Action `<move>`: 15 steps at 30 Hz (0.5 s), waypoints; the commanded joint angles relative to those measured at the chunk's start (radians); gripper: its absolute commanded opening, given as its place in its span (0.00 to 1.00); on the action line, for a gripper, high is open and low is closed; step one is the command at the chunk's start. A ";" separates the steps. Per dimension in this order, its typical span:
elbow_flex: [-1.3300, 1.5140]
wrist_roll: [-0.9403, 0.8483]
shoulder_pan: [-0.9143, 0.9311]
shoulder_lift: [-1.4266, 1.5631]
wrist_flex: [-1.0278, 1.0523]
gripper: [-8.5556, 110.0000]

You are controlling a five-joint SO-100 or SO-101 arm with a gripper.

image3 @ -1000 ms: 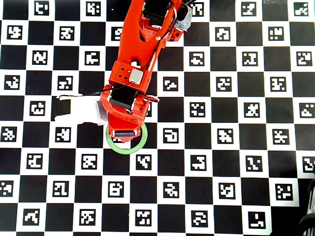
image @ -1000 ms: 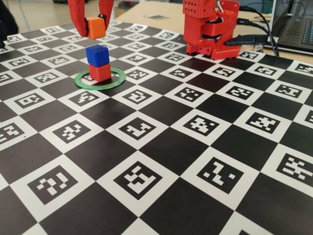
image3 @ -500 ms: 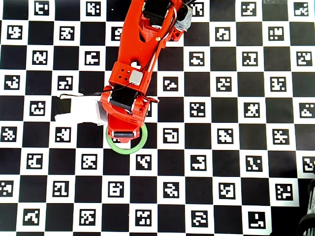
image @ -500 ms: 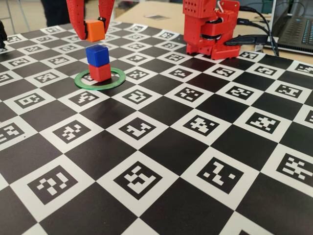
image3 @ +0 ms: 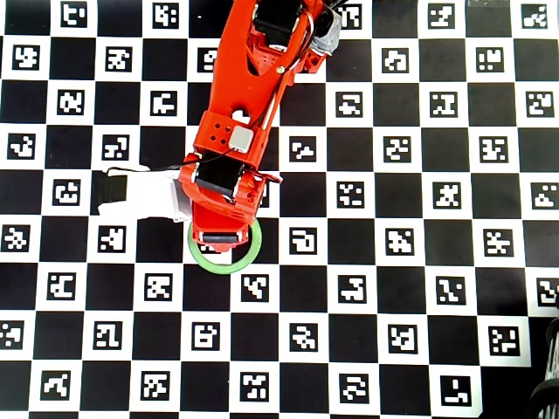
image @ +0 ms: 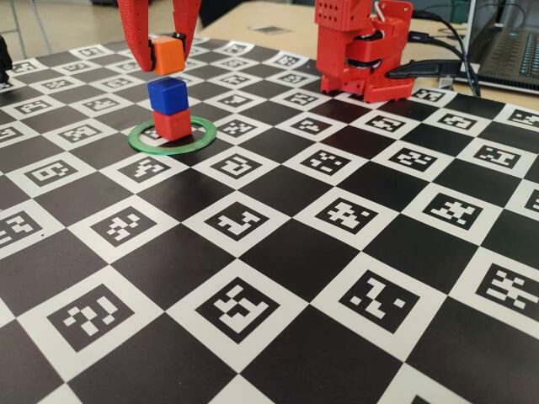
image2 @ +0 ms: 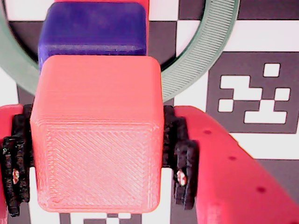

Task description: Grab the red cube then put it in the green circle then put the blue cube on top and finally the orange cube on top

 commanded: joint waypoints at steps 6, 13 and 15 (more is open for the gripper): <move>0.000 0.008 -0.002 0.072 -0.023 0.14; 0.005 0.018 -0.012 0.072 -0.028 0.14; 0.006 0.021 -0.012 0.072 -0.031 0.14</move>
